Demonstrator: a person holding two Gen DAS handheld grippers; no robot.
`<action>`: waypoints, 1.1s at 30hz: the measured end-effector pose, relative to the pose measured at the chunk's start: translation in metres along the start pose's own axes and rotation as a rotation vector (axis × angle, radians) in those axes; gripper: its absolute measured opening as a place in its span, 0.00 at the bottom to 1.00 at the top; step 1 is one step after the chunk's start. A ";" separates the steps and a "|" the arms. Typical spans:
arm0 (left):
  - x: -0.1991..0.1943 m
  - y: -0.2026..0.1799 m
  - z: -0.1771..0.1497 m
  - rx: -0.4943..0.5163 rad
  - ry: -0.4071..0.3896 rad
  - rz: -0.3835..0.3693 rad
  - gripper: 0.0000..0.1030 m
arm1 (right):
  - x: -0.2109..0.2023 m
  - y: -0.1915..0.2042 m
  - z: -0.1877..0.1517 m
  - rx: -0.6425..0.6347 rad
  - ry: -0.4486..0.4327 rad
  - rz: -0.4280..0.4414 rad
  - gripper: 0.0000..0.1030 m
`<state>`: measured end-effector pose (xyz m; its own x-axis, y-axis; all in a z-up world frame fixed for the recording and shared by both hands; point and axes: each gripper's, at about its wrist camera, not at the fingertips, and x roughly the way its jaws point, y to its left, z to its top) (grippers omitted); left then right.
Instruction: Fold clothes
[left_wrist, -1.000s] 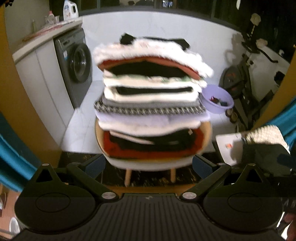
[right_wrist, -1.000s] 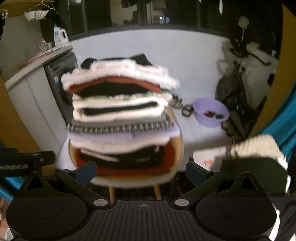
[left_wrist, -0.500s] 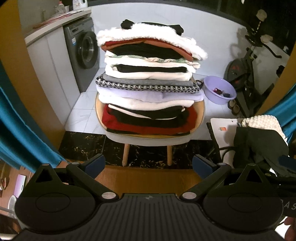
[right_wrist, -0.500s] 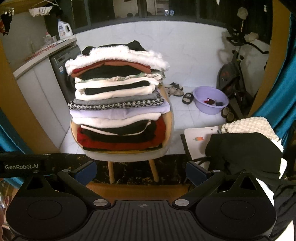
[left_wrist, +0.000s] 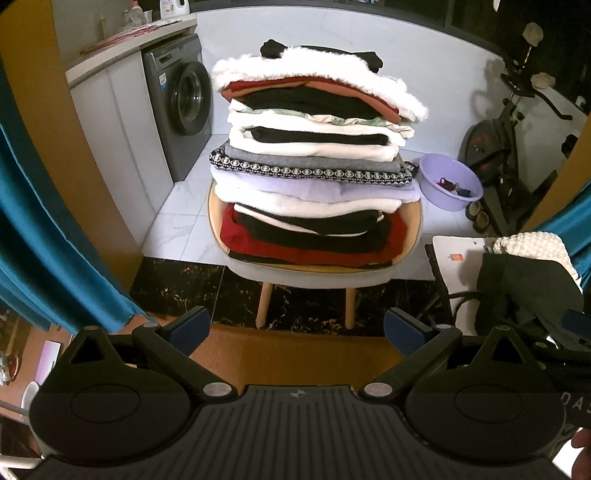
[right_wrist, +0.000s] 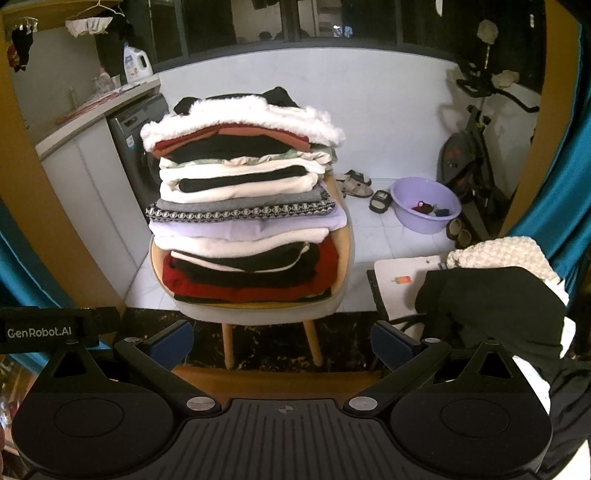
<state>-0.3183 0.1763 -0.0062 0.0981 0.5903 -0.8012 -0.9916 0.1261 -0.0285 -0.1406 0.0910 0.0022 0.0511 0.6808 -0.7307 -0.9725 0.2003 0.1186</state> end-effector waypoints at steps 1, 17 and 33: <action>0.000 0.000 0.000 0.000 0.002 0.004 0.99 | 0.001 0.000 0.000 0.003 0.006 0.000 0.99; 0.003 0.006 0.001 0.005 0.021 0.001 0.99 | 0.006 0.008 -0.001 0.002 0.028 -0.011 0.99; 0.001 0.001 -0.003 0.015 0.029 0.010 0.99 | 0.005 0.009 -0.005 -0.014 0.042 -0.021 0.99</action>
<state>-0.3198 0.1743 -0.0089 0.0859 0.5684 -0.8183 -0.9911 0.1323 -0.0122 -0.1498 0.0928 -0.0039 0.0621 0.6467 -0.7602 -0.9745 0.2037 0.0937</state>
